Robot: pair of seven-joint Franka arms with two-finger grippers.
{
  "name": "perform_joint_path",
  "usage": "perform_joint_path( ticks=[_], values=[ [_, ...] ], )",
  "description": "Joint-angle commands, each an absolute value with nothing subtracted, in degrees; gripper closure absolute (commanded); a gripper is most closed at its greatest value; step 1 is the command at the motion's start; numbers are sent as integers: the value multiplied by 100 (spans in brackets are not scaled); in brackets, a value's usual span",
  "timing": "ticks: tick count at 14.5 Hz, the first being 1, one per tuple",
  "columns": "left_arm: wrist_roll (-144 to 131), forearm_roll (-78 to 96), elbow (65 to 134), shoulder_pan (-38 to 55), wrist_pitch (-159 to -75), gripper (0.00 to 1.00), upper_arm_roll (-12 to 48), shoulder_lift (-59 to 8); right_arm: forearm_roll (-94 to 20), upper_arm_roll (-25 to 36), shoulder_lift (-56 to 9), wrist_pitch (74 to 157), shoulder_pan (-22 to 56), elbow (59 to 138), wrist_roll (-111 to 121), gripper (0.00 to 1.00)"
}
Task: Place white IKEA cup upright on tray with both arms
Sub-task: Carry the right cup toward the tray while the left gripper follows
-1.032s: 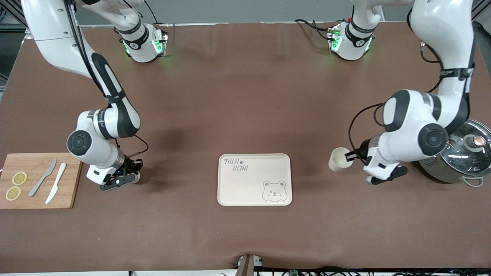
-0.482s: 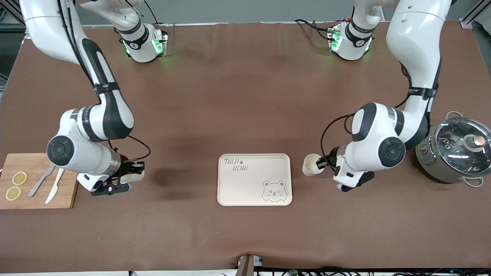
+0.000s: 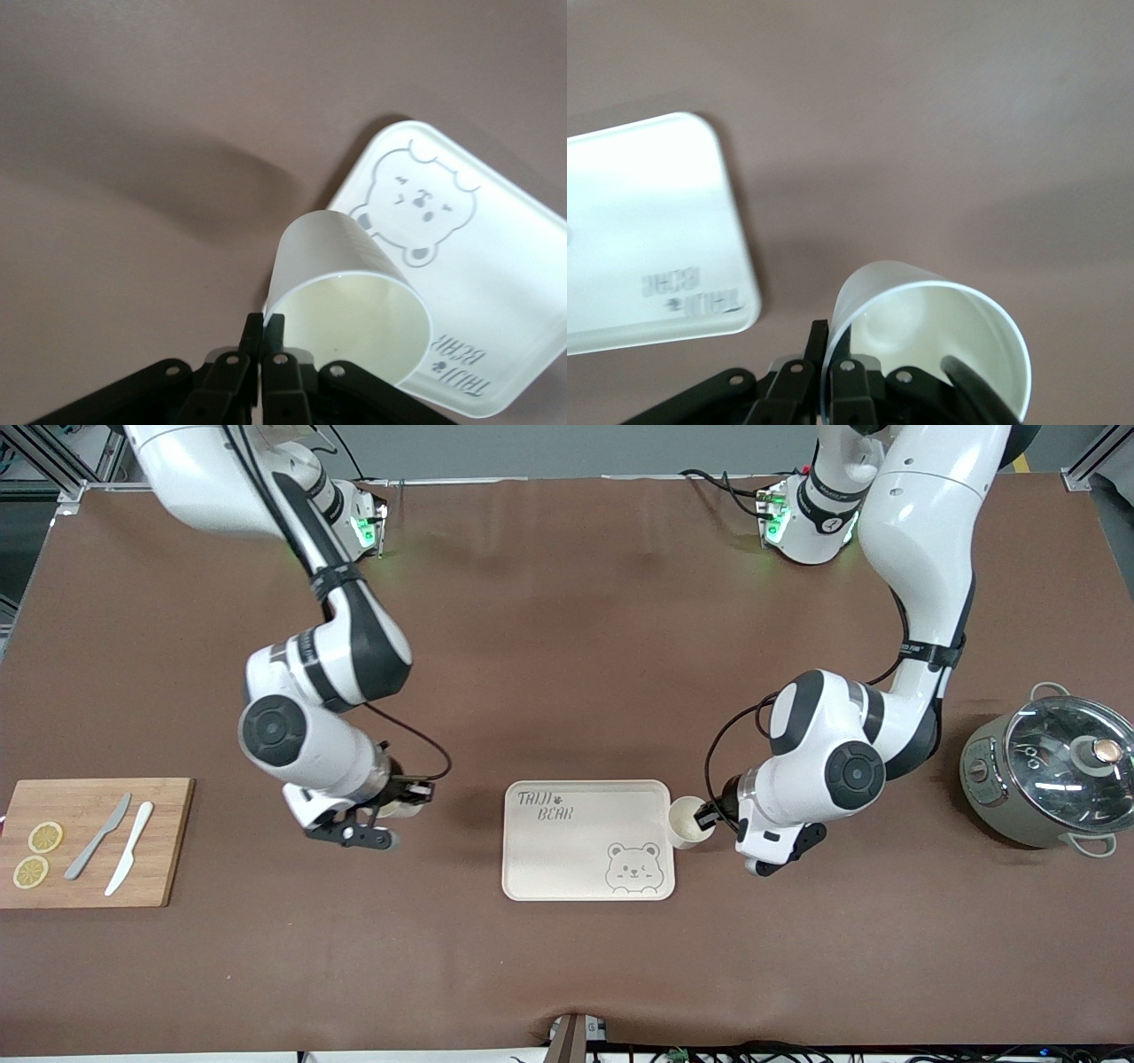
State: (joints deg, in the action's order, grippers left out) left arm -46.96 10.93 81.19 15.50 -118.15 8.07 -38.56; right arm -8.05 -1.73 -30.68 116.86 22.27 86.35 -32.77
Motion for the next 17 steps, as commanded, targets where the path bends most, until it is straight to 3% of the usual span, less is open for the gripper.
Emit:
perform_joint_path(
  ticks=[1, 6, 12, 17],
  values=[
    [-5008, 1248, 7831, 1713, -12031, 100, 773, -4069, -1002, -105, -3172, 11802, 2609, 8394, -4145, 100],
    [-5755, 1257, 7744, 1959, -12585, 100, 782, -4368, -976, -97, -3839, 12401, 3145, 7816, -5298, 100],
    [-6213, 1494, 7734, 2127, -12542, 100, 782, -4579, -923, -44, -4692, 13042, 3471, 7182, -5643, 100],
    [-6328, 1538, 7743, 2171, -12077, 100, 773, -4579, -555, 97, -4983, 13148, 3594, 7005, -5643, 100]
  ],
)
